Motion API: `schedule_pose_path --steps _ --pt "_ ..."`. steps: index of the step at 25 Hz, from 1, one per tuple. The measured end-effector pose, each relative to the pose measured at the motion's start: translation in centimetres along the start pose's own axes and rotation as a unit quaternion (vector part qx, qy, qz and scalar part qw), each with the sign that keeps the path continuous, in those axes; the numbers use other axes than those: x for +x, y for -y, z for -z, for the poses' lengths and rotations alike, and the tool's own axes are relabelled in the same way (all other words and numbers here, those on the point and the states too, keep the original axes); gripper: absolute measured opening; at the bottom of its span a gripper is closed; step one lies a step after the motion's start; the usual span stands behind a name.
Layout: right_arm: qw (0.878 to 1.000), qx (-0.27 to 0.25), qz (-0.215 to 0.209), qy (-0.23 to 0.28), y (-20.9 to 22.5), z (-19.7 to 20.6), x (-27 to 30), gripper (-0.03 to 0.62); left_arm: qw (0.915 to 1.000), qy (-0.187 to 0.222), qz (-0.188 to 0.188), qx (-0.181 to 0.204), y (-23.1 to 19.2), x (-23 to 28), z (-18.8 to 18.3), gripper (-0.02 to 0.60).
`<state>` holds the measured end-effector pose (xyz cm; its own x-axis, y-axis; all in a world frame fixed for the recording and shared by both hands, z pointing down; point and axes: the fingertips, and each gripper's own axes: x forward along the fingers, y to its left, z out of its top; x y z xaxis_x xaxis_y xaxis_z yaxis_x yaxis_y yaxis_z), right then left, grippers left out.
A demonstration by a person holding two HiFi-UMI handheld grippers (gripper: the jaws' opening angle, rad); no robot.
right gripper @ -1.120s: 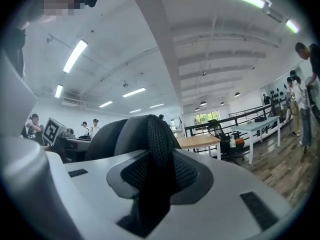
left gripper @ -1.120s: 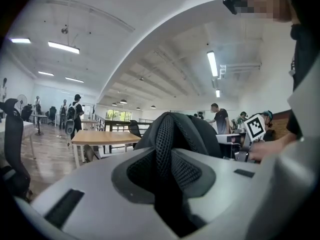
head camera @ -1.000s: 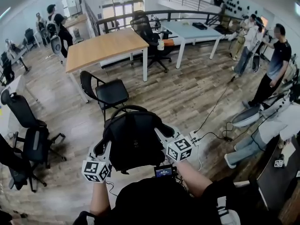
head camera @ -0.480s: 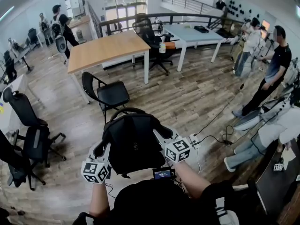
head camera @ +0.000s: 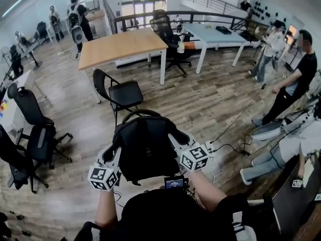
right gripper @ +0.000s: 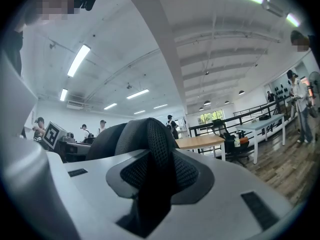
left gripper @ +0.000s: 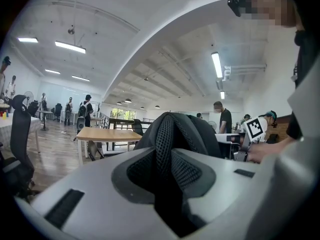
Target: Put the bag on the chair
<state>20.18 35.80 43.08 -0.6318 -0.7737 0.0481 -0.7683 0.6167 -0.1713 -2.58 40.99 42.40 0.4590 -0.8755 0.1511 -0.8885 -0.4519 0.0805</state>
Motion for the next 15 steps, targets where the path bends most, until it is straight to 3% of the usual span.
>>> schedule_pose_path --steps 15 --pt "1.0 0.018 -0.015 -0.003 1.6 0.2 1.2 0.127 0.9999 -0.009 -0.012 0.001 0.0 1.3 -0.1 0.094"
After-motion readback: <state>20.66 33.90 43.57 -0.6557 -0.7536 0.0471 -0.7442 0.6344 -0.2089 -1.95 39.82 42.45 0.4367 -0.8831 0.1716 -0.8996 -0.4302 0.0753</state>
